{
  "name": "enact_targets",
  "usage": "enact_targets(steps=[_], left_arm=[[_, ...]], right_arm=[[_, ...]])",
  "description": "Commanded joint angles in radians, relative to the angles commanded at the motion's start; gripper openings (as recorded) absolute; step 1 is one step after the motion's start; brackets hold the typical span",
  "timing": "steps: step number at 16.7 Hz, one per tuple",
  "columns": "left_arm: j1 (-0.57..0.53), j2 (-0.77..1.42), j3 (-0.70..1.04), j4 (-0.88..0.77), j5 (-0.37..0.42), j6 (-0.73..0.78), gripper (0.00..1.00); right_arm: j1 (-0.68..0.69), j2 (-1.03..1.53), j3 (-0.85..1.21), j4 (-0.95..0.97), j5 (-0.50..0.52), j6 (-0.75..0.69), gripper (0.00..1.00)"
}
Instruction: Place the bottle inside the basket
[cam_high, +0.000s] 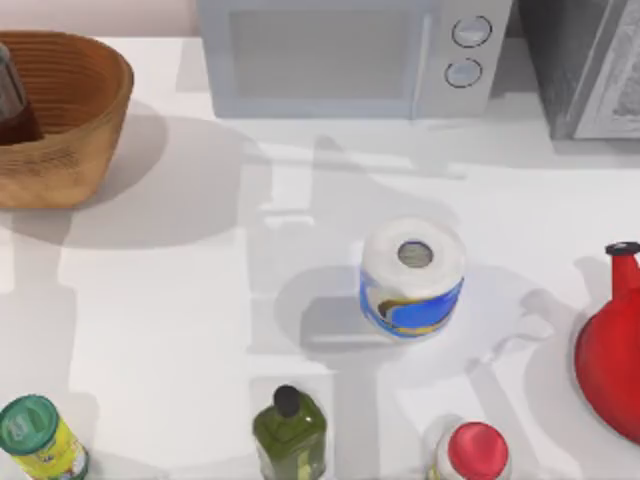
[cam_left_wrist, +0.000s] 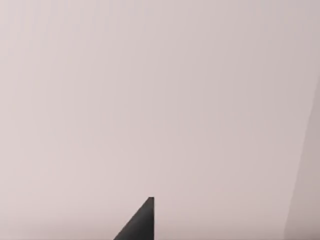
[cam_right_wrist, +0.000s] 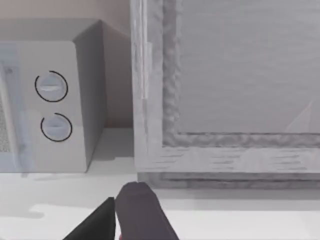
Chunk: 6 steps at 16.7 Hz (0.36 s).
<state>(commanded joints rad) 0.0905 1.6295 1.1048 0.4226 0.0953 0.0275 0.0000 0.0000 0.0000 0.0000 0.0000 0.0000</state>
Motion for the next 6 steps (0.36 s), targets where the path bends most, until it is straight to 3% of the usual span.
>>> enact_targets(steps=[6], left_arm=[[0.000, 0.000, 0.000, 0.000, 0.000, 0.000, 1.00]], right_arm=[[0.000, 0.000, 0.000, 0.000, 0.000, 0.000, 1.00]])
